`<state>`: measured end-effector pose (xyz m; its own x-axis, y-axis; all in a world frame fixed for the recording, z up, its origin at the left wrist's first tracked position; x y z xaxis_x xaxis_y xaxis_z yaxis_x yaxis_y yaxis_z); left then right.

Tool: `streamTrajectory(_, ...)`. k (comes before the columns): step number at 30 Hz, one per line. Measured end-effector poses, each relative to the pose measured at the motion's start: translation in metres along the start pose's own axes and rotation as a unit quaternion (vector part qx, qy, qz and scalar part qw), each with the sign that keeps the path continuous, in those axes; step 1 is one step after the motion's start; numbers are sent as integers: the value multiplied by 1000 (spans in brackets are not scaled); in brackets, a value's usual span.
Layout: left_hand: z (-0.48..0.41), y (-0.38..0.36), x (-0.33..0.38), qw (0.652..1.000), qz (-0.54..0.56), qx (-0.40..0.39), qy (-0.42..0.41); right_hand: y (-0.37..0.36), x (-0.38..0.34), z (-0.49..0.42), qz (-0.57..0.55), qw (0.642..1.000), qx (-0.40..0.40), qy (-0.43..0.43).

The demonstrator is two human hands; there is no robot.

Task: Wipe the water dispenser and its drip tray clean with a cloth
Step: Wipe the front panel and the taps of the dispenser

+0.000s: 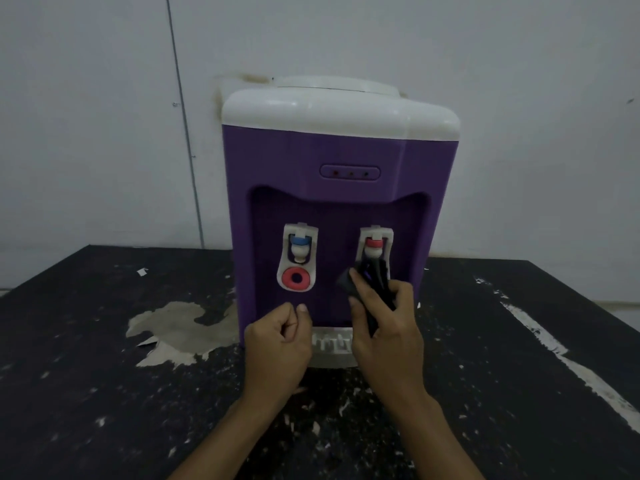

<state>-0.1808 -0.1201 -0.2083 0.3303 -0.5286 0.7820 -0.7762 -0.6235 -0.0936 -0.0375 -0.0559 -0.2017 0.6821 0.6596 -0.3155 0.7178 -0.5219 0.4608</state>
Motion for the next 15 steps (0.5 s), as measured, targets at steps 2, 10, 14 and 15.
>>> streamTrajectory(2,-4,13,-4,1000,-9,17,-3,-5,-6,5,-18,1000,-14,-15)
streamTrajectory(10,-12,20,-9,996,52,41,53,-2,-42,-30,-54,997,52,36)
streamTrajectory(14,-14,19,-5,988,107,34,106,-7,-53,-53,-29,994,66,88)
streamTrajectory(15,-15,19,-4,985,123,34,118,-8,-53,-55,-24,993,62,97)
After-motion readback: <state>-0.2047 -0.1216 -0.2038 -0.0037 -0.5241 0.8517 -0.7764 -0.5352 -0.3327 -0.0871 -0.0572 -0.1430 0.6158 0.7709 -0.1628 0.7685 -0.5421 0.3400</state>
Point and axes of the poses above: each hand's wrist, its own z-axis away from the middle knuckle, its own y-axis out of the back of the hand, x = y × z, the point moved 2 cm from there along -z, towards the middle knuckle, and after that the axes turned 14 degrees about z, right-handed, at the moved point
